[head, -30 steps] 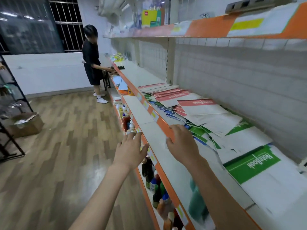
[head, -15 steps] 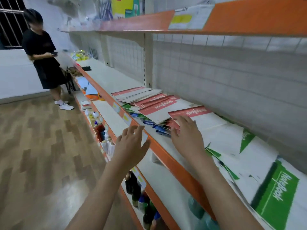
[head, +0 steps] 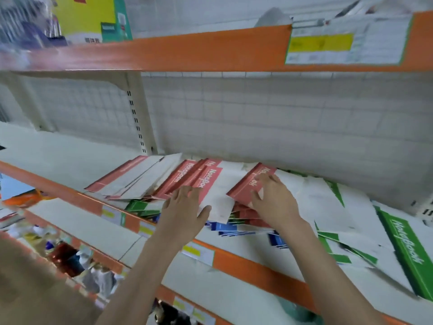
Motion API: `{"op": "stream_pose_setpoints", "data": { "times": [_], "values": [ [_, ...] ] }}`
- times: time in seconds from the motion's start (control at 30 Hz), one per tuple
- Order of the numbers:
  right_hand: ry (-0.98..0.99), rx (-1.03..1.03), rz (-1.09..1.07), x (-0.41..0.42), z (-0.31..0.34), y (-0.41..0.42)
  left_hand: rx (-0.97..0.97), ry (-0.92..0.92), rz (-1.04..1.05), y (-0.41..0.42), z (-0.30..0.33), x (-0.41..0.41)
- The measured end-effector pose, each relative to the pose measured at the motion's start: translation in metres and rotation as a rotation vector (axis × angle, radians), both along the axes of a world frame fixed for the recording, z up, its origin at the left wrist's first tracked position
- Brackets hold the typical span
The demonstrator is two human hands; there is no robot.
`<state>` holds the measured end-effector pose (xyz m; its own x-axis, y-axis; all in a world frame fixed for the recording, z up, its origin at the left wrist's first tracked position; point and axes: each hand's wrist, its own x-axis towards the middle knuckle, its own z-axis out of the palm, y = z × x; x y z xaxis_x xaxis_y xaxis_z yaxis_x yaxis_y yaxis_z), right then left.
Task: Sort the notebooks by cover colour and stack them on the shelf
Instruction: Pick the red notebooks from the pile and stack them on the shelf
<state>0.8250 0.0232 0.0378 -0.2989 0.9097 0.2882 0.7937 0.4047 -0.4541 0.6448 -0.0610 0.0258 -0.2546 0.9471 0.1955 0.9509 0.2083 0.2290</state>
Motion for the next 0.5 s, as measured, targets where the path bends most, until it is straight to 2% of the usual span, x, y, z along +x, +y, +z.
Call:
{"op": "stream_pose_setpoints", "data": {
  "times": [0.23,0.5],
  "values": [
    [-0.05,-0.025,-0.144,0.003,-0.007,0.018,-0.004,-0.043,-0.183,0.043,-0.007,-0.01],
    [0.002,-0.028,-0.116,-0.024,-0.006,0.056,-0.026,-0.06,-0.186,0.085,-0.005,-0.029]
  ]
}}
